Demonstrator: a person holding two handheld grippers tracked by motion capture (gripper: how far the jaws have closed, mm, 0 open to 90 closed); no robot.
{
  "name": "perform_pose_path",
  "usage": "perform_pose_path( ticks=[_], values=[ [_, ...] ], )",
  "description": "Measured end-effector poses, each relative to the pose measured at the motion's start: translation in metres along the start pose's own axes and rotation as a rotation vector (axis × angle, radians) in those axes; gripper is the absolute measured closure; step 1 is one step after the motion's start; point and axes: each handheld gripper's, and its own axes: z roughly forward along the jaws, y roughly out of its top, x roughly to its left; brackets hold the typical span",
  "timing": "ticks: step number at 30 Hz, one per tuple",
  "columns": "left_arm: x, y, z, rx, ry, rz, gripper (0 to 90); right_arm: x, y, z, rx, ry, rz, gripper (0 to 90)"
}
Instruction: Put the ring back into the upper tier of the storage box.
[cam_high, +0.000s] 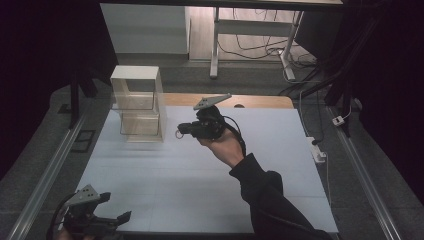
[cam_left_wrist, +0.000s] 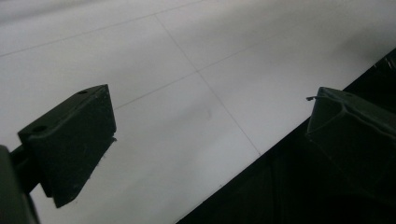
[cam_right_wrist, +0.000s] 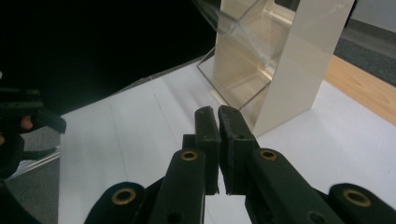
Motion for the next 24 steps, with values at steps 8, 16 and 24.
perform_pose_path(
  ticks=[8,16,24],
  values=[
    [0.001,0.001,0.0,-0.024,-0.004,-0.006,1.6,-0.002,0.021,0.014,-0.01,0.009,0.005,86.7],
    [0.002,0.0,-0.001,-0.036,-0.01,-0.012,1.5,-0.002,0.046,0.028,-0.026,0.004,-0.003,86.7],
    [0.002,0.001,0.0,-0.033,-0.009,-0.007,1.5,-0.001,0.064,0.039,-0.039,-0.008,-0.02,86.7]
  ],
)
